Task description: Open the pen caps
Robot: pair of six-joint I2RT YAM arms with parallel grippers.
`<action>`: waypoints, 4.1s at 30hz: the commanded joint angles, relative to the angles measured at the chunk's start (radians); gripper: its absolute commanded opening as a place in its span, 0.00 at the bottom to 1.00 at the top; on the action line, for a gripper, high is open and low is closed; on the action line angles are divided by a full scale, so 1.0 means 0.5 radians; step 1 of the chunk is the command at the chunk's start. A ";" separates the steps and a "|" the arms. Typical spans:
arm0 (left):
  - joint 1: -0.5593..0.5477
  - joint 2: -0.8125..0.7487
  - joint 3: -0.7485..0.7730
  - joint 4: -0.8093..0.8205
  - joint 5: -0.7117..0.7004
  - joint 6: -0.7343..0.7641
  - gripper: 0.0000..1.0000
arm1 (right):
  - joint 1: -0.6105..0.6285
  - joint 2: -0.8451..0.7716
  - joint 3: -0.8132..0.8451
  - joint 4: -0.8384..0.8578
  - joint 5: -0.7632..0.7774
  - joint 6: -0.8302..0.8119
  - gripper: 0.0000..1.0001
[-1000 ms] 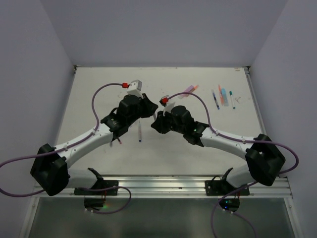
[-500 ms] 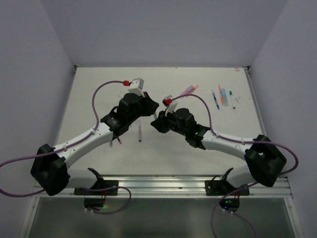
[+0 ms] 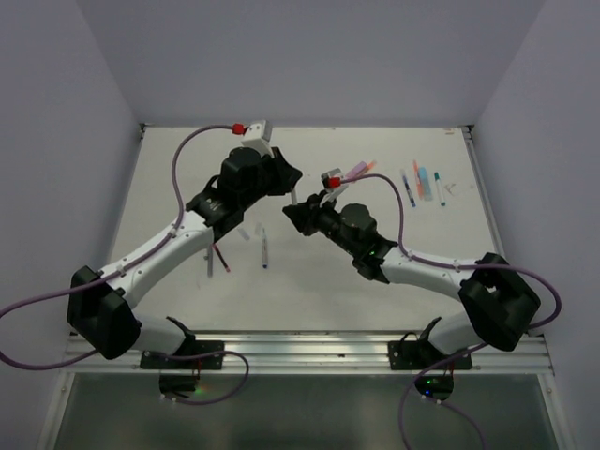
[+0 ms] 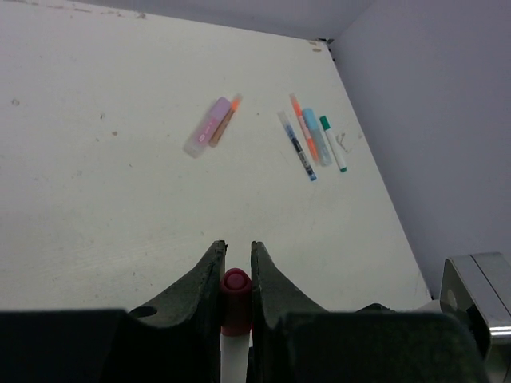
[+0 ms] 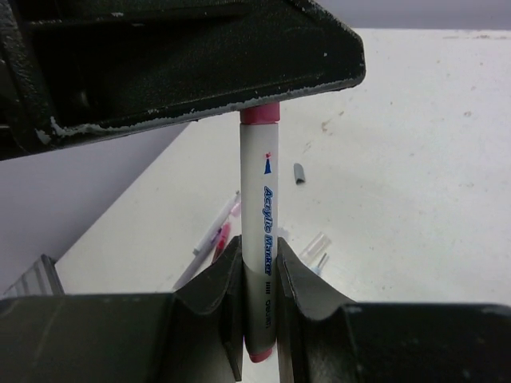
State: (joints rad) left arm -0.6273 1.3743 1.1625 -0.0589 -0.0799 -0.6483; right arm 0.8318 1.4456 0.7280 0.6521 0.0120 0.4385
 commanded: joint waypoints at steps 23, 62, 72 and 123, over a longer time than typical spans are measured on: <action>0.347 -0.404 0.256 0.278 -0.426 0.251 0.00 | 0.177 0.014 -0.033 -0.841 -0.070 0.147 0.00; 0.574 0.138 -0.788 -0.428 -0.322 0.091 0.24 | 0.254 0.757 0.480 -0.964 0.142 0.596 0.00; 0.592 0.105 -0.773 -0.450 -0.343 0.082 0.56 | 0.260 0.821 0.520 -0.961 0.120 0.642 0.02; 0.595 -0.797 -0.656 -0.533 -0.684 0.631 1.00 | -1.556 0.594 1.215 -2.172 0.111 -0.181 0.74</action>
State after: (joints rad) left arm -0.3386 0.9817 0.8505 -0.3668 -0.4191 -0.3546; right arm 0.1074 1.6806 1.2678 -0.3641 0.1558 0.4137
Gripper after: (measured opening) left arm 0.997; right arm 0.743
